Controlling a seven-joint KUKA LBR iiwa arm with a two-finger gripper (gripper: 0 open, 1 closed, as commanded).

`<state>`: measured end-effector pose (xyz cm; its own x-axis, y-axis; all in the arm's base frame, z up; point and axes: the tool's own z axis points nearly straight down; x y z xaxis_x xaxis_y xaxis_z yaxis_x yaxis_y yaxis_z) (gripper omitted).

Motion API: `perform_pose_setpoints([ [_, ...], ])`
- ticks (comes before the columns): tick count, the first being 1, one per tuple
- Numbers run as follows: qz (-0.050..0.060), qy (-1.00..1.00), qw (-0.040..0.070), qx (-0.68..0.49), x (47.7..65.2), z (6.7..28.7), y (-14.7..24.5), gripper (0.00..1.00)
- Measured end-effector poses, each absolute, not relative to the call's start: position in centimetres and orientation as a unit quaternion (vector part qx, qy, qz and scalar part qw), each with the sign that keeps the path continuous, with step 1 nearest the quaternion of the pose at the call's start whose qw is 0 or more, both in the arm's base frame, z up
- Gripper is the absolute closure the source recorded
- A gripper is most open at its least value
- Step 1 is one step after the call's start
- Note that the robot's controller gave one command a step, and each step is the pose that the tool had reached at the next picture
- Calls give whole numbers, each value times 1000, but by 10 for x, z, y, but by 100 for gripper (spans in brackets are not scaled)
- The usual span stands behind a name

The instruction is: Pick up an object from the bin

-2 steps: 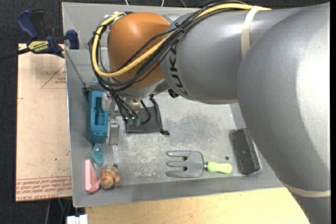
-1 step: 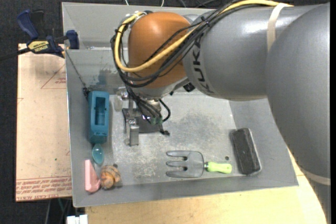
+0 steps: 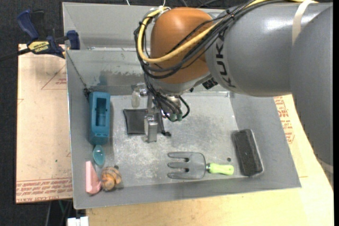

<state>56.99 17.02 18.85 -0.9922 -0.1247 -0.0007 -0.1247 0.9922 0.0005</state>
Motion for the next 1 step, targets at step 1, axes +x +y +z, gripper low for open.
perform_pose_setpoints([
  [1,1,994,0,-113,567,183,138,0],
])
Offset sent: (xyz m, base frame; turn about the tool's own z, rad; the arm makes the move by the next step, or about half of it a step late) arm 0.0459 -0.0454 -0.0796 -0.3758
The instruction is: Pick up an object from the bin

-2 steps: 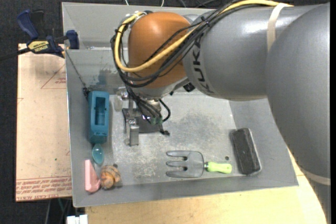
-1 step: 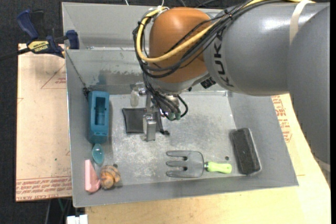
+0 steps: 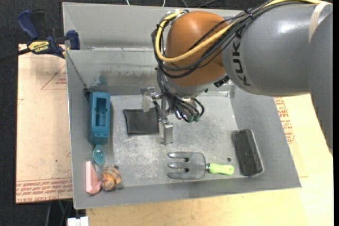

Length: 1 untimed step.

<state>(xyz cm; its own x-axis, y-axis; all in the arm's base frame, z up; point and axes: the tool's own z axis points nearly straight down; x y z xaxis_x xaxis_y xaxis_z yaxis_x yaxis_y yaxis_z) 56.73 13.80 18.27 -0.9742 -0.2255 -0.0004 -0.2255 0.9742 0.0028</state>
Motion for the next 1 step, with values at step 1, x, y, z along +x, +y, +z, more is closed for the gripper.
perform_pose_setpoints([
  [1,1,970,7,-244,612,121,127,0],
])
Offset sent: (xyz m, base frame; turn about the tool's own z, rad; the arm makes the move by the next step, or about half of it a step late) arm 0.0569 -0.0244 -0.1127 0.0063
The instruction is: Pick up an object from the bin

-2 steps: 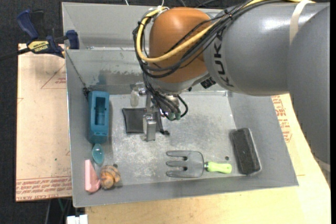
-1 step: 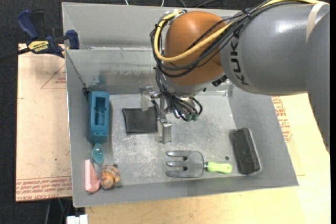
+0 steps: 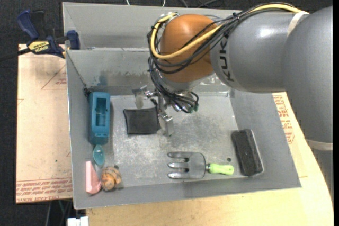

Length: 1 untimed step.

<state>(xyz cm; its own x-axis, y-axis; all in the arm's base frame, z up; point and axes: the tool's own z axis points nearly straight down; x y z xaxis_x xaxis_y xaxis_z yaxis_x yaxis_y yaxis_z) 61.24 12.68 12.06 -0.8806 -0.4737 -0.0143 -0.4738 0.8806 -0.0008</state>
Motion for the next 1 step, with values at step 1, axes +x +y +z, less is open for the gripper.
perform_pose_setpoints([
  [1,2,990,5,-139,621,83,118,0],
])
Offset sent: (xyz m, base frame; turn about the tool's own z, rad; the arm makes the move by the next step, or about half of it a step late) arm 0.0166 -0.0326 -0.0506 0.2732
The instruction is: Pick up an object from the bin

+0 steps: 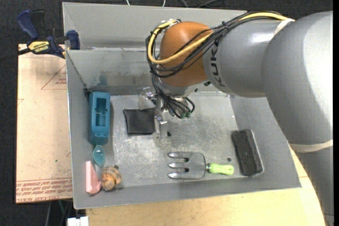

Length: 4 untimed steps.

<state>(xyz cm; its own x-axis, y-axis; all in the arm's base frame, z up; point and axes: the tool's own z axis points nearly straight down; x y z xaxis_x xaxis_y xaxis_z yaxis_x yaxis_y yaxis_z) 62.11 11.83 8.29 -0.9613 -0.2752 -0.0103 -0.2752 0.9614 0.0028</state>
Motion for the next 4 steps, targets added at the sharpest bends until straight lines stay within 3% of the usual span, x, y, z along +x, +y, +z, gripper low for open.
perform_pose_setpoints([
  [1,3,994,5,-109,630,71,95,100],
  [2,4,994,6,-109,630,71,95,100],
  [3,4,993,3,-121,625,132,96,100],
  [4,4,993,1,-121,613,208,94,100],
])
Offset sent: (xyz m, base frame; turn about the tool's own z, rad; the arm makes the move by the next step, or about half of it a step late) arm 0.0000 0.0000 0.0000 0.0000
